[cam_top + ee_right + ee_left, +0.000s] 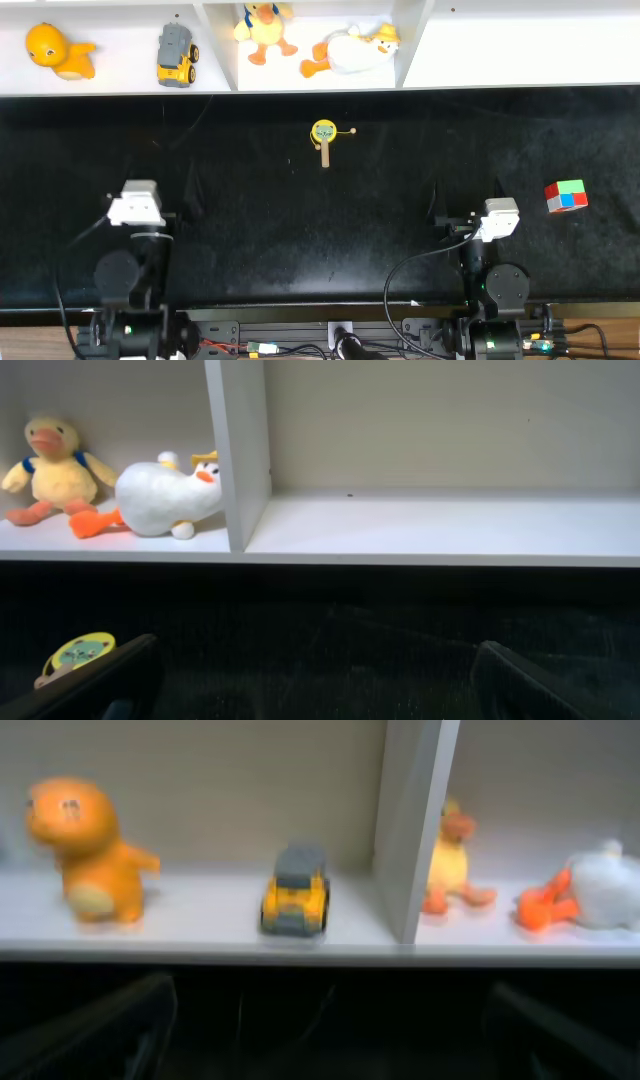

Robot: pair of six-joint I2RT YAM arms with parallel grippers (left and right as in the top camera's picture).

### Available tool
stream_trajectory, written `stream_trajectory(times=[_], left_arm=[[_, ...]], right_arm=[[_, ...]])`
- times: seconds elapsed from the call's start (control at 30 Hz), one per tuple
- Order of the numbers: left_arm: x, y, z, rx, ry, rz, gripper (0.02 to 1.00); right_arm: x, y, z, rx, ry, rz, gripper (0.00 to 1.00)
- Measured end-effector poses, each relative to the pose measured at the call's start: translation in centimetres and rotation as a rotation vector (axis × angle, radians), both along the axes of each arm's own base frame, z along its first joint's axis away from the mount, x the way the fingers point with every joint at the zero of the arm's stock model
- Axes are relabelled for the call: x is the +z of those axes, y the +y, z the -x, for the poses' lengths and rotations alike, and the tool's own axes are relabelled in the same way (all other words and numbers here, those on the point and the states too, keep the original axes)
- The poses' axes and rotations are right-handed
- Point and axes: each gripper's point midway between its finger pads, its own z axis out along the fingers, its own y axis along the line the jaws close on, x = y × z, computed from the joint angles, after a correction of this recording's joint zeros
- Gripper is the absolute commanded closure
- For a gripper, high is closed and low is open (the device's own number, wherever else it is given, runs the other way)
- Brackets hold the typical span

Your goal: Store Toys

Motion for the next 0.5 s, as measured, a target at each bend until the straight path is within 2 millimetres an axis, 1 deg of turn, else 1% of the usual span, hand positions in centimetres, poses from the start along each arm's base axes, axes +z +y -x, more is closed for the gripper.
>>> stream_trajectory(times=[0.07,0.17,0.23,0.3,0.37,0.5], left_arm=[[-1.1,0.1,0.9,0.006,0.033,-0.002,0.02],[-2.2,0.5,2.0,0.035,0.072,-0.005,0.02],[-3.7,0.9,2.6,0.056,0.124,-0.006,0.02],[-5.7,1.1,3.3,0.068,0.199,-0.007,0.02],[-6.9,1.2,3.6,0.074,0.245,-0.008,0.023],[-6.9,1.2,3.6,0.075,0.242,-0.008,0.02]], right_arm=[[0.0,0.0,0.0,0.0,0.0,-0.001,0.007],[0.0,0.0,0.0,0.0,0.0,0.0,0.005],[0.0,0.0,0.0,0.0,0.0,0.0,0.005],[0.0,0.0,0.0,0.0,0.0,0.0,0.005],[0.0,0.0,0.0,0.0,0.0,0.0,0.007],[0.0,0.0,0.0,0.0,0.0,0.0,0.005]])
